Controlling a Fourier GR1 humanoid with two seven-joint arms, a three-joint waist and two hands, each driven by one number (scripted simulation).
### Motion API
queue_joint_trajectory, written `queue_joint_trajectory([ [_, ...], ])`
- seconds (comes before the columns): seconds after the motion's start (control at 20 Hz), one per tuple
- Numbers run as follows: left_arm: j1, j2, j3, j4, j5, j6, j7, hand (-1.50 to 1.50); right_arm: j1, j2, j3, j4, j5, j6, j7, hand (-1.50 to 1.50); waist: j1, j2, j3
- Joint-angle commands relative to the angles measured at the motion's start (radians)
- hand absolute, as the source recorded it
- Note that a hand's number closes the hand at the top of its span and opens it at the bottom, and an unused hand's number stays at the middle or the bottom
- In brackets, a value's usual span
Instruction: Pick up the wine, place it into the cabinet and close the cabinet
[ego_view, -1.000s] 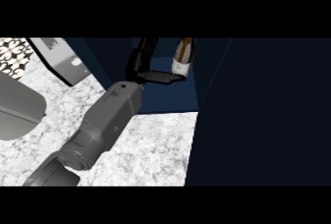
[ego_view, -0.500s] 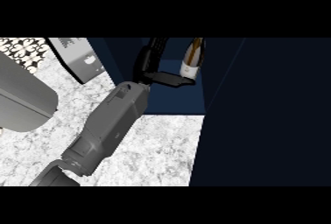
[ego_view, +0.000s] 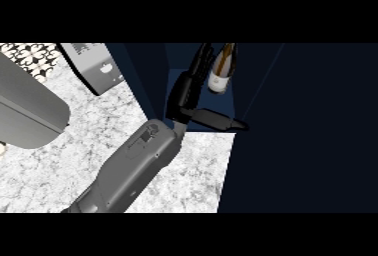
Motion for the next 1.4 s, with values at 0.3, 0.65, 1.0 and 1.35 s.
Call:
queue_joint_trajectory([
  [0.3, 0.346, -0.001, -0.233, -0.470, -0.046, 0.289, 0.039, -1.50, -0.026, -0.020, -0.019, -0.060, -0.048, -0.005, 0.053, -1.50, -0.011, 0.005, 0.000],
  [0.65, 0.507, 0.000, -0.326, -0.697, -0.092, 0.383, 0.073, 1.50, -0.008, 0.024, 0.101, -0.065, 0.065, -0.041, 0.027, -1.50, -0.013, 0.010, -0.001],
  [1.0, 0.736, 0.180, -0.417, -0.913, -0.106, 0.281, 0.057, 1.50, 0.023, -0.001, 0.037, -0.050, 0.009, -0.005, 0.008, -1.50, -0.015, 0.013, 0.000],
  [1.35, 0.850, 0.378, -0.357, -1.106, -0.069, 0.173, 0.053, 1.50, -0.019, -0.002, 0.123, -0.053, -0.088, 0.071, 0.016, 1.50, -0.009, 0.012, 0.000],
])
